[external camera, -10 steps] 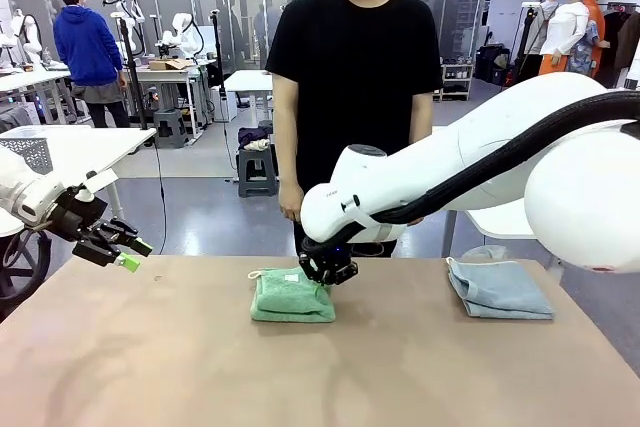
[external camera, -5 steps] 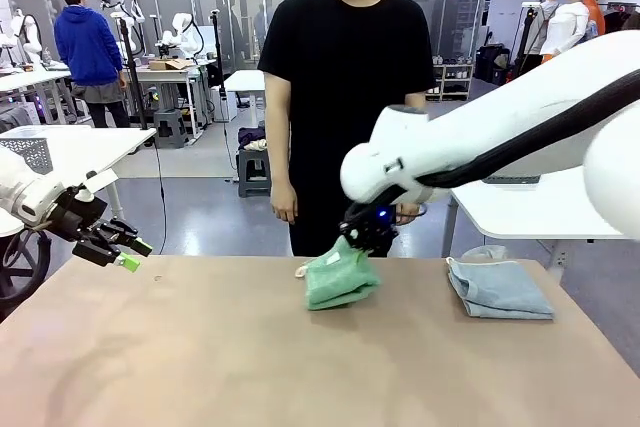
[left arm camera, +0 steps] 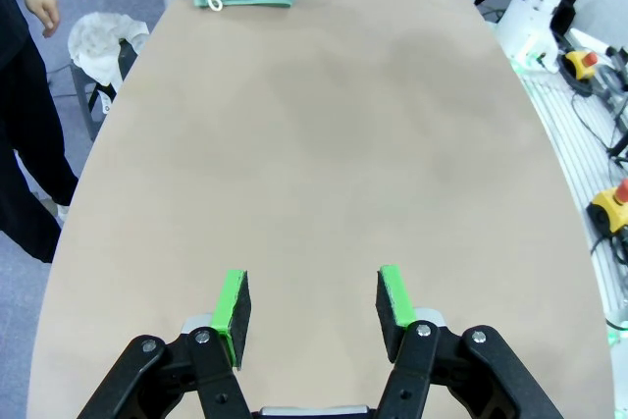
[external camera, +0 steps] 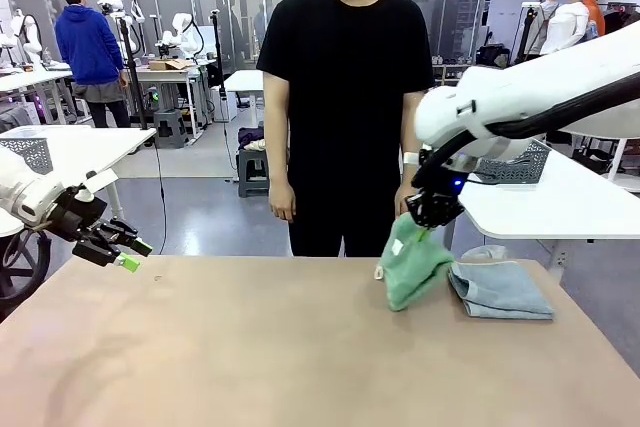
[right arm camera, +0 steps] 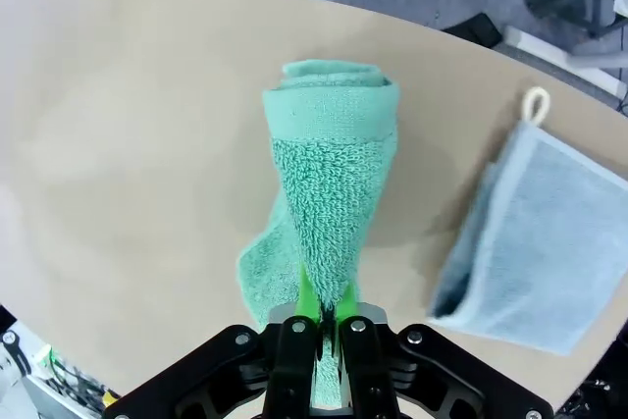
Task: Fold the towels and place them in the basket.
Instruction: Stack the folded Towel with hook on the right side of the table.
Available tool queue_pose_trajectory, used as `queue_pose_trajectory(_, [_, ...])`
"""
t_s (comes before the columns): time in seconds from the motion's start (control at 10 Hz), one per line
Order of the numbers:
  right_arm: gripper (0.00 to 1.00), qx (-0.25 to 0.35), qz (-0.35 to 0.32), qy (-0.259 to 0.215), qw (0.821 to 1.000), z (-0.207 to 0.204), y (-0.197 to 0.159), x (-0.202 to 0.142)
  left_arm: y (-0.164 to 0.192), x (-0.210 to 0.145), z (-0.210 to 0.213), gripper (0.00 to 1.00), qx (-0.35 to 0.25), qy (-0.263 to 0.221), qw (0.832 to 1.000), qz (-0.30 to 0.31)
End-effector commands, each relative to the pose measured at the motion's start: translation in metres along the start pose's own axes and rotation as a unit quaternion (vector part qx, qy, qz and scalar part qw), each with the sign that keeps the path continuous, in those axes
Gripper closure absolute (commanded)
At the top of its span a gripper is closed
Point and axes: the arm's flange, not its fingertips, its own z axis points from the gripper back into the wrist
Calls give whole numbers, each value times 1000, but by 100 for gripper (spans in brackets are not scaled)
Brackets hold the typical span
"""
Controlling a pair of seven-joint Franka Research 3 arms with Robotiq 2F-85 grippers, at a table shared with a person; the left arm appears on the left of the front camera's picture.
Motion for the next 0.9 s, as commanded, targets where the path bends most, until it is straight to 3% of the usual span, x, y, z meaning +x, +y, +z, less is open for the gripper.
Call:
queue_pose_trajectory(0.0, [94,34,26,10,999,8,-23,15,-1,0,0,34,-3,-3,1000,-7])
queue_pose_trajectory(0.4, [94,79,31,39,996,44,-58,24,-1,0,0,34,-3,-3,1000,-7])
queue_pose_trajectory(0.8, [94,89,-36,38,995,59,-102,16,-1,0,0,34,-3,-3,1000,-7])
